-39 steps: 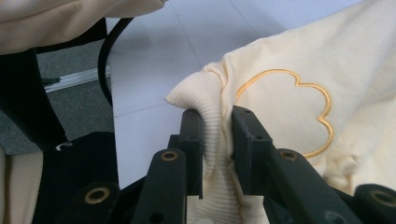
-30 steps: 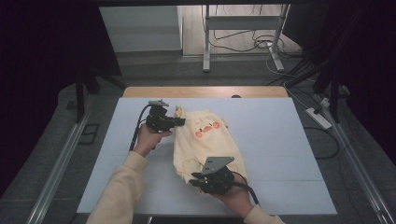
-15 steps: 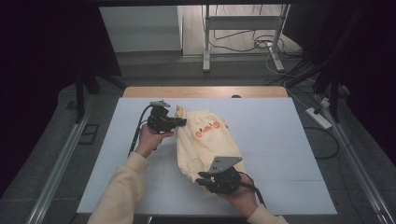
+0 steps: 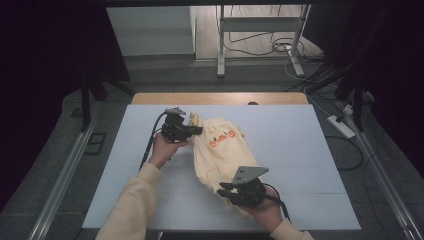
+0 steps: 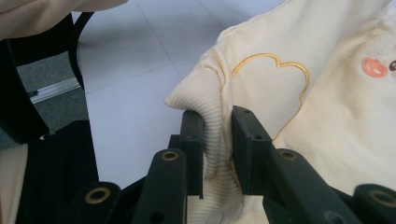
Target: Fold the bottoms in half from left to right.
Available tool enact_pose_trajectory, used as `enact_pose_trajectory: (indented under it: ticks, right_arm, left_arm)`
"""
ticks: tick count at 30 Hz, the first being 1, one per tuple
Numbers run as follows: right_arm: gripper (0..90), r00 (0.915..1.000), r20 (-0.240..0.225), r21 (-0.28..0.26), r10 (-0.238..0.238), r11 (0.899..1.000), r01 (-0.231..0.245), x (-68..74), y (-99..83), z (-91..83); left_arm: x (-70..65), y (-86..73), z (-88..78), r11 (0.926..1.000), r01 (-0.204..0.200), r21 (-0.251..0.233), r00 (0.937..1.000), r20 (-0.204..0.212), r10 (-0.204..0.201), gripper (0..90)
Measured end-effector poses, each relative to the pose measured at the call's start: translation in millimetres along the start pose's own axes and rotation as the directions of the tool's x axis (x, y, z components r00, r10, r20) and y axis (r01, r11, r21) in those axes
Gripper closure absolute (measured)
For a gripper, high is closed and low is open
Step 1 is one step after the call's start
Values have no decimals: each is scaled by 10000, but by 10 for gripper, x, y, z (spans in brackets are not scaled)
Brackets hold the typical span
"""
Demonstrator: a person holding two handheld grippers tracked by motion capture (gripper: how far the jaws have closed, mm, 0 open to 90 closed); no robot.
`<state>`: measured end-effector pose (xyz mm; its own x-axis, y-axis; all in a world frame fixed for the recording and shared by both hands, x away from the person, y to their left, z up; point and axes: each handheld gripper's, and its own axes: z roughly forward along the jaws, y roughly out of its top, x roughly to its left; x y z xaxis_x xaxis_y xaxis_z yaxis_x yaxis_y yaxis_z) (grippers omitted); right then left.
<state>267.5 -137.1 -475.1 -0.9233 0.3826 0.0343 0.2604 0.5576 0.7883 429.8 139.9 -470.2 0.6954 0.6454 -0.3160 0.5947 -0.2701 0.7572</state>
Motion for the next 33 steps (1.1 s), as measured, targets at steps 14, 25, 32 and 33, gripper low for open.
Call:
enact_pose_trajectory:
  ticks: [14, 25, 32, 33]
  right_arm:
    - [759, 9995, 161, -62, 285, 9996, -284, -76, -90, -124]
    - [765, 9984, 308, -63, 475, 9989, -473, -122, -157, -203]
    - [767, 9979, 314, -51, 563, 9984, -561, -129, -184, -228]
    - [767, 9980, 309, -39, 558, 9984, -557, -128, -186, -231]
  left_arm:
    - [-38, 55, 119, 9998, -17, 189, 10000, 44, 16, 843]
    - [-69, 73, 188, 9995, -72, 294, 10000, 54, 71, 842]
    - [-91, 84, 242, 9992, -101, 393, 9999, 60, 98, 842]
    - [-96, 85, 253, 9992, -87, 403, 9999, 56, 84, 842]
